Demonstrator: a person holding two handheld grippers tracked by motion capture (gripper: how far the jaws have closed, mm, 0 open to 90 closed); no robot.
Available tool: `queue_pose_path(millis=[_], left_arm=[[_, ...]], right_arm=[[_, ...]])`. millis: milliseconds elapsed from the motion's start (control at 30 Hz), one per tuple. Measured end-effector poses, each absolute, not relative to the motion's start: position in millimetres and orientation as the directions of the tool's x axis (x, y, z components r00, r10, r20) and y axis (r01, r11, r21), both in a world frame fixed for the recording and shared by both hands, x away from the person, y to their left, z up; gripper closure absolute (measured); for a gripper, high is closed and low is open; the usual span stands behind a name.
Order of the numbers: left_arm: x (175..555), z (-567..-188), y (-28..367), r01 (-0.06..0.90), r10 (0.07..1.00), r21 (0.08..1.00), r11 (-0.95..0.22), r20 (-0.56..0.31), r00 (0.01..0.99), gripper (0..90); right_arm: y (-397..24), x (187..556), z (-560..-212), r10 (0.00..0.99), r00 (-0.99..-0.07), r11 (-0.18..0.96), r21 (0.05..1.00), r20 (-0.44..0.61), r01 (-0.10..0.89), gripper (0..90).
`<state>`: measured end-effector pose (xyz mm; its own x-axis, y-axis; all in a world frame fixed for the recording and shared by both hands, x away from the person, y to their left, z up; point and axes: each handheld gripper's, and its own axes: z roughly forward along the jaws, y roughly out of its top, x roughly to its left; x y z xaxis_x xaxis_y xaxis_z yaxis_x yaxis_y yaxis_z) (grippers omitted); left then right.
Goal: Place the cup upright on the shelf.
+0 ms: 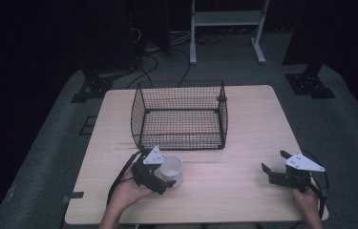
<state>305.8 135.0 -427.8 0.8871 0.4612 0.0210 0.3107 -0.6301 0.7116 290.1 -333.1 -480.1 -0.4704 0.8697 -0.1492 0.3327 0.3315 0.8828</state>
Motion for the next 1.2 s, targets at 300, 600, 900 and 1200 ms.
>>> queue_pose_path(millis=[300,600,900,1200], left_arm=[[311.5,-430.7,128.5,0.316,0.449,0.696,-0.645,0.012,0.893,7.2],[310.8,-429.7,127.7,0.296,0.432,0.691,-0.659,0.025,0.902,20.9],[308.1,-417.7,128.6,0.275,0.424,0.718,-0.639,0.031,0.905,21.0],[308.0,-402.9,125.8,0.253,0.408,0.739,-0.624,0.033,0.912,21.0]], right_arm=[[-333.2,290.1,-480.1,0.870,-0.471,0.331,0.883,-0.149,0.333,13.1],[-333.1,290.0,-480.1,0.870,-0.471,0.331,0.883,-0.149,0.332,13.1],[-333.3,290.1,-480.1,0.871,-0.469,0.330,0.884,-0.148,0.333,13.1],[-333.3,290.0,-480.0,0.871,-0.470,0.329,0.884,-0.147,0.333,13.1]])
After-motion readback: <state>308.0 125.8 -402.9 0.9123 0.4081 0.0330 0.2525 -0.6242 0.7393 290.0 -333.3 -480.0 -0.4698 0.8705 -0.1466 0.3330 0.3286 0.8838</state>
